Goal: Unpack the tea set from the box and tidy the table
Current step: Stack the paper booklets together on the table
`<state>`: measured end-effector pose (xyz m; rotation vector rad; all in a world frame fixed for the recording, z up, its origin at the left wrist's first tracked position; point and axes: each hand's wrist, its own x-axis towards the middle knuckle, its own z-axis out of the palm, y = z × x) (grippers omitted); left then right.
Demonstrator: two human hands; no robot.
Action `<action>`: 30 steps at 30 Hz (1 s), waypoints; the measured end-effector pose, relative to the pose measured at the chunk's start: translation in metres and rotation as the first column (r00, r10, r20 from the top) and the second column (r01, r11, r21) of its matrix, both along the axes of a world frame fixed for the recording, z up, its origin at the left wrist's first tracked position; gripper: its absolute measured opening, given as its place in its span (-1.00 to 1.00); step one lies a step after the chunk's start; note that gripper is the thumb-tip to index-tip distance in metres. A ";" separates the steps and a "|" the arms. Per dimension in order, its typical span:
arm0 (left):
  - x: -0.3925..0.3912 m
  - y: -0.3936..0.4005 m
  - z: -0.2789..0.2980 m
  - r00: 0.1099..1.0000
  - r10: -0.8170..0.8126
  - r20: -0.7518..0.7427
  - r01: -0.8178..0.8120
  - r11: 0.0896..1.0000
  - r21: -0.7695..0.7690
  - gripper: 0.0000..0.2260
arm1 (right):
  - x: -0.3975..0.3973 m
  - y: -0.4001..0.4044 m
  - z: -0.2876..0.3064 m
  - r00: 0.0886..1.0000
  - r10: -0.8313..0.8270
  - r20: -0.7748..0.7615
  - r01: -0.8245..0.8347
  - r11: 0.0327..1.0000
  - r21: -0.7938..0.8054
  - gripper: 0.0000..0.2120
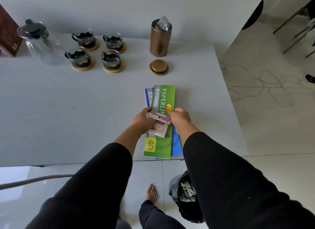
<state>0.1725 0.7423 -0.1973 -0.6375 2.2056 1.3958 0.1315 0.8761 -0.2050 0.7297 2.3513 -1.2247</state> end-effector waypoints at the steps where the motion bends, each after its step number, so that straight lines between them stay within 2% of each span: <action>1: 0.000 -0.001 0.000 1.000 -0.003 0.003 0.003 1.000 0.015 -0.46 | 0.000 0.000 0.001 1.000 0.006 -0.018 -0.006 1.000 0.012 -0.61; 4: -0.001 0.002 -0.001 1.000 0.001 0.009 -0.001 0.999 0.039 -0.43 | 0.001 -0.002 0.001 0.999 0.048 -0.016 -0.048 0.999 0.019 -0.57; 8: -0.003 0.014 -0.002 1.000 0.007 -0.010 -0.007 1.000 0.004 -0.47 | 0.008 -0.008 0.002 0.998 0.014 0.056 -0.006 0.992 -0.125 -0.40; 13: -0.005 0.016 0.002 0.999 0.039 0.001 -0.039 0.999 0.014 -0.72 | 0.012 -0.006 0.000 1.000 -0.008 0.024 0.015 0.959 -0.284 -0.45; 16: -0.011 0.014 -0.002 0.998 0.047 -0.051 -0.049 0.998 -0.029 -0.65 | 0.009 -0.007 0.002 0.999 -0.018 -0.036 0.003 0.933 -0.359 -0.48; 19: -0.011 0.012 0.013 0.985 0.146 -0.096 -0.132 0.980 0.146 -0.70 | 0.005 -0.006 0.008 0.992 -0.022 -0.123 -0.030 0.915 -0.403 -0.44; 21: -0.015 0.008 0.018 0.967 0.186 -0.173 -0.152 0.969 0.192 -0.64 | 0.001 -0.007 0.014 0.985 -0.017 -0.169 -0.053 0.914 -0.401 -0.44; 26: -0.025 0.007 0.038 0.885 0.225 -0.409 -0.179 0.973 0.148 -0.57 | -0.010 -0.011 0.039 0.951 -0.002 -0.310 -0.127 0.910 -0.395 -0.66; 30: -0.029 0.010 0.053 0.778 0.234 -0.583 -0.204 0.972 0.118 -0.52 | -0.021 -0.016 0.057 0.915 0.028 -0.402 -0.196 0.902 -0.384 -0.62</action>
